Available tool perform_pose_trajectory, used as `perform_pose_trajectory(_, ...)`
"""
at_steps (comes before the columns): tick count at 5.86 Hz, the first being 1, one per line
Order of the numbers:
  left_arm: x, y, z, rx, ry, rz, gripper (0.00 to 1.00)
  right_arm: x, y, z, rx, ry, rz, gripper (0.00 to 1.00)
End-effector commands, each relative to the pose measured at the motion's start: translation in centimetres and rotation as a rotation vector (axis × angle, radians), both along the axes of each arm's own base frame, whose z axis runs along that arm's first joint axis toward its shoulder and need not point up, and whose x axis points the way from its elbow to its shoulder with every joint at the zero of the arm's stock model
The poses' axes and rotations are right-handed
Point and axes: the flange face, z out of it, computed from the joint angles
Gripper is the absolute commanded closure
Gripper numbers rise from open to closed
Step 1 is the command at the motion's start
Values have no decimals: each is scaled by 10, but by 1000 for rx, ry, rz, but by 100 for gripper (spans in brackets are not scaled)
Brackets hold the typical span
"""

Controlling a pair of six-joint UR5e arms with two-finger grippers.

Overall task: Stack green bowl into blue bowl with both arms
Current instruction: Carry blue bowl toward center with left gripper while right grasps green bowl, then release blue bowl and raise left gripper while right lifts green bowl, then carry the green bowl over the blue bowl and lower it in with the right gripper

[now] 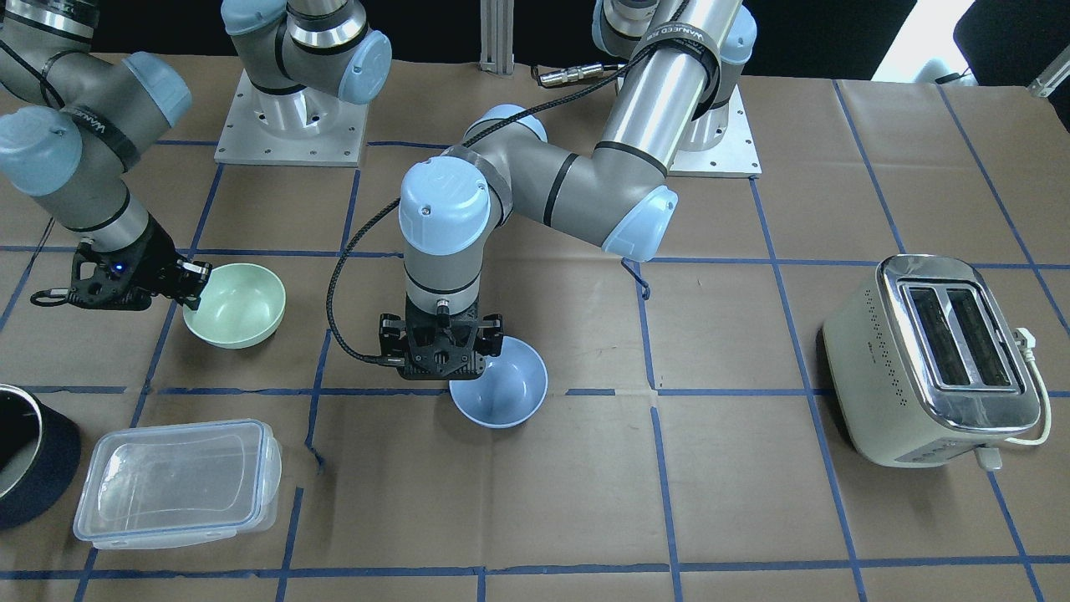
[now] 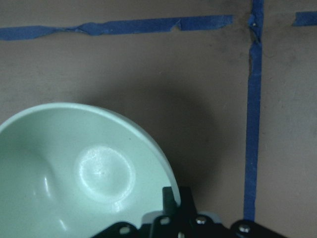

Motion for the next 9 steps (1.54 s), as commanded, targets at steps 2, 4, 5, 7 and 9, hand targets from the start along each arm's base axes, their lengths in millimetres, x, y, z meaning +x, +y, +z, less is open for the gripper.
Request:
perform_pose_trajectory(2,79,3,105,26,-12,69,1,-14,-37,92,-2,-19,-79,97)
perform_pose_trajectory(4,163,31,165,76,-34,118,1,-17,-50,155,28,-40,-98,97)
perform_pose_trajectory(5,210,28,179,94,-46,61,1,-8,-59,181,26,-50,-127,97)
perform_pose_trajectory(7,248,61,191,142,-62,17,1,68,-75,188,11,-57,-163,97)
perform_pose_trajectory(9,276,56,190,129,-80,-33,1,147,-93,172,-5,-57,-187,97)
